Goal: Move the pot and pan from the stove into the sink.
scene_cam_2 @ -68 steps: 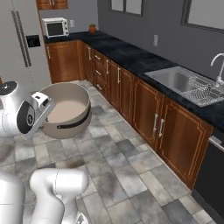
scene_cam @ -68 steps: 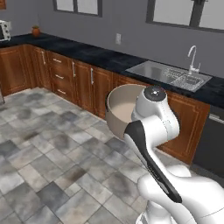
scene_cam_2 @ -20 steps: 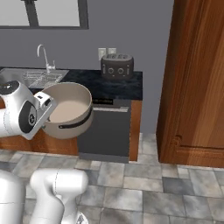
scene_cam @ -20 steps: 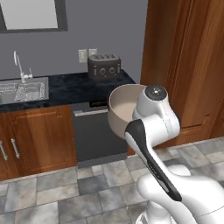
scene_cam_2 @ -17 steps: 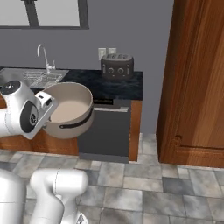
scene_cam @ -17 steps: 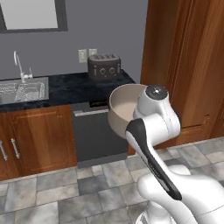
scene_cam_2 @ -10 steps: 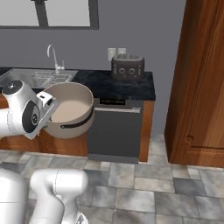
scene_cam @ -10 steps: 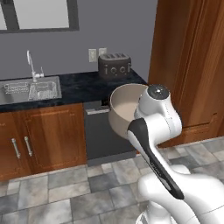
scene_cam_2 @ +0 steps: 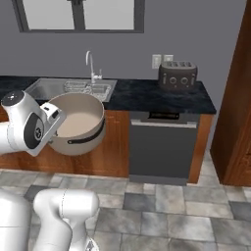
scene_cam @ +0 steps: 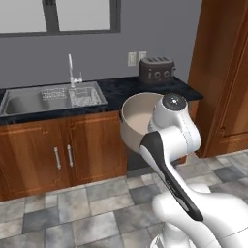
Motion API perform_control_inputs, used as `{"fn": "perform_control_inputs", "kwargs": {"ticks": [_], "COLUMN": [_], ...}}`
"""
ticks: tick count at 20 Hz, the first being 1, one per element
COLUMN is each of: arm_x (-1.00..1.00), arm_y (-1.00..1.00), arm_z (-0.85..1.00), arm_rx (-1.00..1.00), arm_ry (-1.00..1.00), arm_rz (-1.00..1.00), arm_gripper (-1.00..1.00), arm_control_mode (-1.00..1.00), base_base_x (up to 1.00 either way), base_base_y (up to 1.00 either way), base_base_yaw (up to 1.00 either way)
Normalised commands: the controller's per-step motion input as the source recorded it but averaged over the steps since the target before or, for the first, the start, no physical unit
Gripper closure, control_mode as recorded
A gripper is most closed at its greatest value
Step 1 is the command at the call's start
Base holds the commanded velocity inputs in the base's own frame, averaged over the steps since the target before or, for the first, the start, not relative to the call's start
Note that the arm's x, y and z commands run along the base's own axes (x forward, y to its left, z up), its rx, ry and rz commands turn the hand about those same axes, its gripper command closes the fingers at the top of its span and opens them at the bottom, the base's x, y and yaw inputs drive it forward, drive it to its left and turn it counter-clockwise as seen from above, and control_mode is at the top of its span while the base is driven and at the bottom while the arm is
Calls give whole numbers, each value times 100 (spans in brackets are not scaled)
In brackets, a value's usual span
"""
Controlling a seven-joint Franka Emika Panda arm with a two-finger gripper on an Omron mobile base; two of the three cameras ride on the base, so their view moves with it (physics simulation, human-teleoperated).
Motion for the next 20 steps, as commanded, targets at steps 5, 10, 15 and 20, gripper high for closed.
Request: {"fn": "perform_control_inputs", "kwargs": {"ticks": [5,10,15,20], "arm_x": [0,0,0,0], "arm_y": [0,0,0,0], "arm_z": [0,0,0,0], "arm_rx": [0,0,0,0], "arm_ry": [0,0,0,0], "arm_rz": [0,0,0,0], "arm_gripper": [100,100,100,100], "arm_control_mode": [100,100,100,100], "base_base_x": [0,0,0,0], "base_base_y": [94,86,43,0], "base_base_yaw": [-5,-5,-2,0]}}
